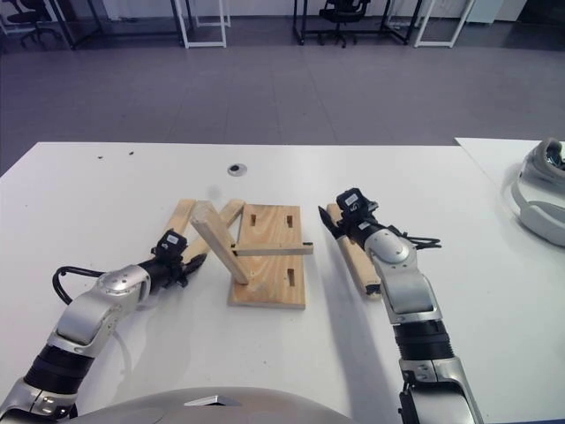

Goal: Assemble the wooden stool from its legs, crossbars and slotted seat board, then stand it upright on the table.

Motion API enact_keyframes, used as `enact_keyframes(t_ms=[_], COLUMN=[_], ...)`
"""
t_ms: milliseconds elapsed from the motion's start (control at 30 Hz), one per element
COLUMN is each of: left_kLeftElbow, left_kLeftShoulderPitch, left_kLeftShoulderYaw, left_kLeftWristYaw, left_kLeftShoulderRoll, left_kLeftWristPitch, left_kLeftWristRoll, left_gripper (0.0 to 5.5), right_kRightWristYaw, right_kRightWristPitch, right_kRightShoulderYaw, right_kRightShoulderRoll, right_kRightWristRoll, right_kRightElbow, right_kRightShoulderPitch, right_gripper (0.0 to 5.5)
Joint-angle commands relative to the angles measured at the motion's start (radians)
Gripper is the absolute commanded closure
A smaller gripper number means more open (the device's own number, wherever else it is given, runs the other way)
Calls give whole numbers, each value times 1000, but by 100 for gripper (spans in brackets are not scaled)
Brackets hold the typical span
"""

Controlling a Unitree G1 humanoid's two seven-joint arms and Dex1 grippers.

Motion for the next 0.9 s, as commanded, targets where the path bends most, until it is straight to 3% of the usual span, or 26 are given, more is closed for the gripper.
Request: enact_keyframes(t_ms=[33,133,267,467,900], left_kLeftElbow=[-52,-96,-96,-99,-16], left_kLeftShoulderPitch=[-60,-179,-285,-334,-347], left_kLeftShoulderYaw=[140,210,183,131,106], left_kLeftWristYaw=[2,-51,-204,-312,-401], left_kLeftShoulderRoll=[-99,-130,-80,-69,-42], left_kLeftWristPitch=[-48,-113,-223,-311,-504], left_kLeftWristRoll=[-94,-157,-145,-117,-4], left_gripper=[344,344,344,344,344], right_kRightWristYaw=[26,95,74,-86,-210], right_kRightWristPitch=[62,203,355,415,496], right_kRightShoulderYaw=[-66,-176,-287,-382,-425], right_kRightShoulderRoll=[70,150,276,384,348], right_kRightWristRoll=[135,416,759,985,1160], right_kRightElbow=[3,-26,-9,71,26], right_kRightShoulderPitch=[-64,-198,-436,-569,-522], right_gripper=[173,173,173,173,421])
